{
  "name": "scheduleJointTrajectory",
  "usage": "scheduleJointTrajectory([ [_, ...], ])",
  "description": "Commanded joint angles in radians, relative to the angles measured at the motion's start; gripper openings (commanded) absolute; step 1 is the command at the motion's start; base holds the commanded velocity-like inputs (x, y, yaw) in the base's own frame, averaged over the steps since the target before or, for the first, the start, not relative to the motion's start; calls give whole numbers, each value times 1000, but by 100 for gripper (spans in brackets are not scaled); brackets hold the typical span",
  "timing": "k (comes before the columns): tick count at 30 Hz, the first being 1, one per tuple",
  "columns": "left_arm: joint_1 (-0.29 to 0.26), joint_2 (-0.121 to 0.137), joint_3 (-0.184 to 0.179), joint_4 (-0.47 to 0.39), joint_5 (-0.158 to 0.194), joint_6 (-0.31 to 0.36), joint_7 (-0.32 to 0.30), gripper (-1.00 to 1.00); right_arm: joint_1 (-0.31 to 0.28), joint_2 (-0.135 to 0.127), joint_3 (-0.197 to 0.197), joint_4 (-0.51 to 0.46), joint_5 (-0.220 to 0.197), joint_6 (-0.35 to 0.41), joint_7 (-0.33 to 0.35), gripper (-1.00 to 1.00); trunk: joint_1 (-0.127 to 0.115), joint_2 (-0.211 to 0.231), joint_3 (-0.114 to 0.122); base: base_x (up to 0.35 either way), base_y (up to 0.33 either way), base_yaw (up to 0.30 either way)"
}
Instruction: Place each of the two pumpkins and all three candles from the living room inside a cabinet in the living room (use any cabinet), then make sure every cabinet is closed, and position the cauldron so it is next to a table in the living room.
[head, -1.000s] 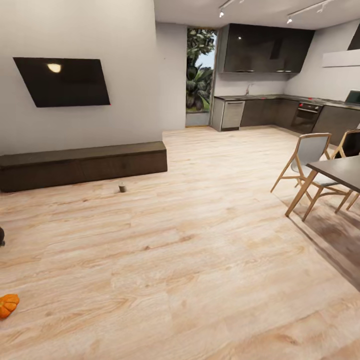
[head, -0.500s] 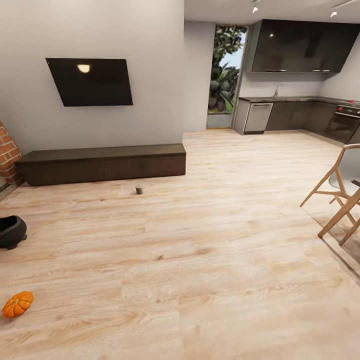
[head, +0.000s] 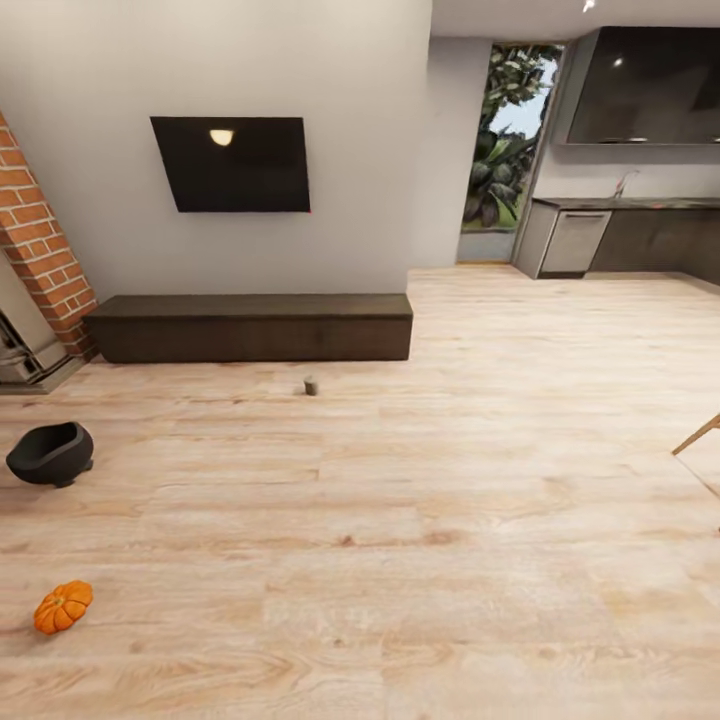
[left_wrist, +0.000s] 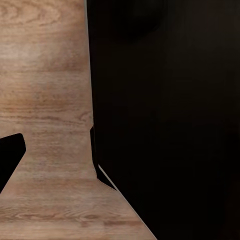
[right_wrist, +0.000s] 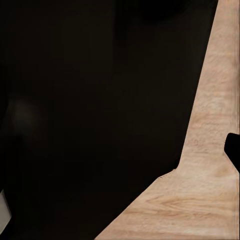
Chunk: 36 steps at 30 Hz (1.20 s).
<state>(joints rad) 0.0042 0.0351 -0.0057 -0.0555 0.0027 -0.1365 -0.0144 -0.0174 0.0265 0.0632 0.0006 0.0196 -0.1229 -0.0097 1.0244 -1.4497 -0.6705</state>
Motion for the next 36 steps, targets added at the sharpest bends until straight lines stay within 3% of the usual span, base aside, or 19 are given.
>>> scheduleJointTrajectory([
  [1,0,0,0,-1,0,-2,-2,100,-1,0,6,1,2,-3,-1,100,1,0,-1,338,0,227],
  [36,0,0,0,14,-3,-2,-1,100,-1,1,6,1,2,-3,0,100,1,0,-1,338,0,11],
])
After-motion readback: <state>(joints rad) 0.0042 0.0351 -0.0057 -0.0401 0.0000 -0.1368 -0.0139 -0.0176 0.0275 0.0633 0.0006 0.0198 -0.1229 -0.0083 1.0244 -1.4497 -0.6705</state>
